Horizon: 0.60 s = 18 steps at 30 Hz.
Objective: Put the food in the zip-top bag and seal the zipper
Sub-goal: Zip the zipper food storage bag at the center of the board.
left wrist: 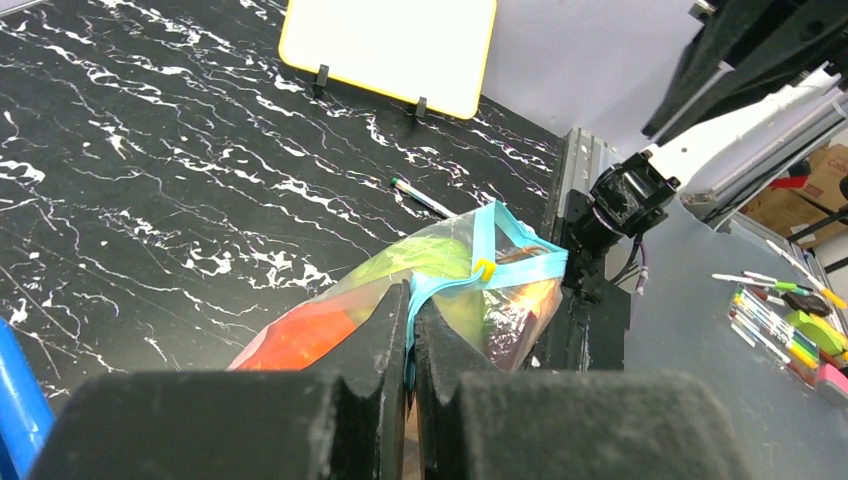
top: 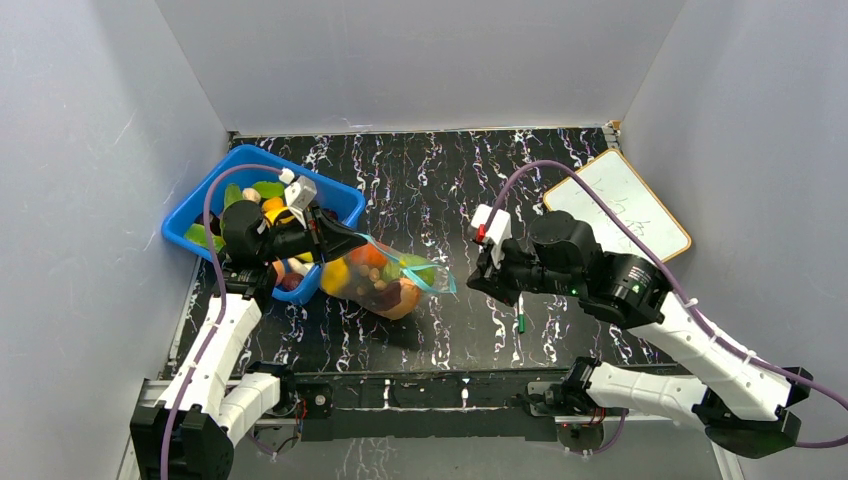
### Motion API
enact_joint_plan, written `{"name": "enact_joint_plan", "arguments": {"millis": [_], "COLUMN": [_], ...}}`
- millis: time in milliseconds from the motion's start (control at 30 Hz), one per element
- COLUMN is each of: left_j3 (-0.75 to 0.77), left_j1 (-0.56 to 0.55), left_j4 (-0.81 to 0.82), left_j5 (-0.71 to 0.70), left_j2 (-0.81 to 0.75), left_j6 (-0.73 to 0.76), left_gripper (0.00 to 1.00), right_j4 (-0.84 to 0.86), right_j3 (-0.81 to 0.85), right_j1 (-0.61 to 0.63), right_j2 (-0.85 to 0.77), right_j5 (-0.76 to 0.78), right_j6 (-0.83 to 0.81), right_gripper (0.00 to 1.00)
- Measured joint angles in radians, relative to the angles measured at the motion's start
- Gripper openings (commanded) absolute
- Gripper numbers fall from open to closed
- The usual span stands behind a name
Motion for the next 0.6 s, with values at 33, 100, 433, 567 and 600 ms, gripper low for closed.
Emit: {"name": "enact_joint_plan", "arguments": {"millis": [33, 100, 433, 567, 600], "left_j3": [-0.001, -0.005, -0.024, -0.024, -0.026], "left_j1": [0.0, 0.0, 0.0, 0.0, 0.0], "left_j4": [0.006, 0.021, 0.045, 0.047, 0.05], "left_j5": [0.009, 0.025, 0.072, 0.072, 0.072], "left_j2": [0.0, -0.001, -0.019, -0.019, -0.019], "left_j6": [0.0, 0.001, 0.011, 0.01, 0.008], "left_gripper": [0.0, 0.0, 0.0, 0.0, 0.0], "right_j4": [0.021, 0.079, 0.381, 0.435, 0.448], "right_j3": [-0.013, -0.035, -0.188, -0.267, -0.282], "right_j1": [0.0, 0.0, 0.0, 0.0, 0.0], "right_j2": [-0.003, -0.001, 0.113, 0.127, 0.128], "right_j5": [0.013, 0.027, 0.015, -0.007, -0.011], "right_j6": [0.011, 0.033, 0.111, 0.109, 0.108], "right_gripper": [0.19, 0.23, 0.51, 0.54, 0.54]}}
